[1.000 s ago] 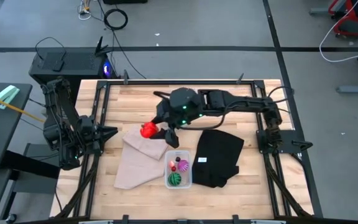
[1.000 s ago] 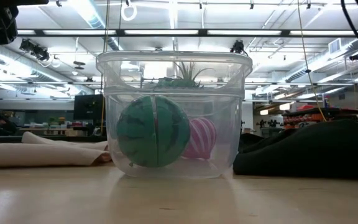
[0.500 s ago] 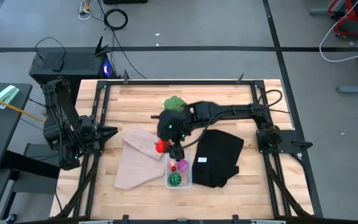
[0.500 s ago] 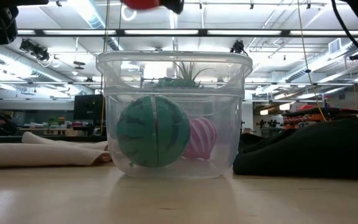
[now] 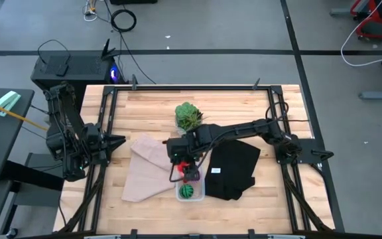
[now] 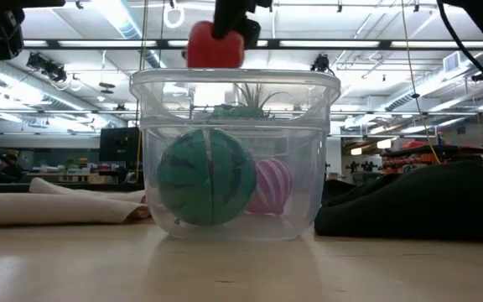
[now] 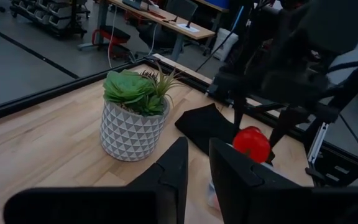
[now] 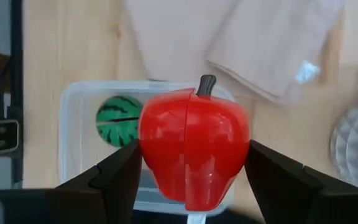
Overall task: Pick and placing Produce into tupperware
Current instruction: Put the red apple into the transparent container, then return to Home Position
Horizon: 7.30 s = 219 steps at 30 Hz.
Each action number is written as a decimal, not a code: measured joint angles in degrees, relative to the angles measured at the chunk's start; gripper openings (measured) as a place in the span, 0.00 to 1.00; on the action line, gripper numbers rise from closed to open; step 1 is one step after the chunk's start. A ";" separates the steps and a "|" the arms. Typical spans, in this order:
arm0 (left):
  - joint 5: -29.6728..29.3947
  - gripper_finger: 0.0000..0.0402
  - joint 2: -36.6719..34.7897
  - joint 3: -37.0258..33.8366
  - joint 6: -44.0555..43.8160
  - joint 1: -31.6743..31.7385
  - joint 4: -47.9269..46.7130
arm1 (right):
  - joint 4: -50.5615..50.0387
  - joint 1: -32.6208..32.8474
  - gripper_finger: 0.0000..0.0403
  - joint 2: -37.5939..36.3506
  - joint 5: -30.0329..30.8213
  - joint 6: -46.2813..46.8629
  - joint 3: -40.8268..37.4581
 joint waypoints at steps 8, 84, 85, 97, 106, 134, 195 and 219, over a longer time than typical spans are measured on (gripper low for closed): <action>0.00 0.20 0.02 0.00 0.00 0.02 0.02 | -0.16 -0.79 0.66 -0.04 1.67 4.23 -0.70; 4.07 0.20 0.02 0.00 2.08 0.00 1.31 | 2.80 4.19 0.61 -1.06 1.03 15.78 -11.10; 4.04 0.20 0.02 0.00 2.08 0.02 1.28 | 2.02 4.18 0.56 -1.29 0.99 15.42 -11.10; 2.91 0.18 0.02 0.00 2.08 0.01 1.88 | 0.46 -1.17 0.02 -10.54 2.24 4.38 -11.10; 1.84 0.17 0.02 0.00 2.08 0.00 2.69 | -2.52 -16.19 0.01 -22.67 11.02 -0.94 -11.44; -2.53 0.16 0.02 0.00 5.45 9.97 5.82 | 41.28 -13.78 0.00 -83.87 8.06 20.71 -76.66; -6.99 0.00 -1.89 -21.44 41.55 27.99 62.62 | 49.01 -15.37 0.00 -86.55 11.09 41.53 -87.17; 86.70 0.00 42.58 -1.77 87.93 66.11 135.33 | 49.38 -15.35 0.00 -86.57 11.06 39.21 -87.14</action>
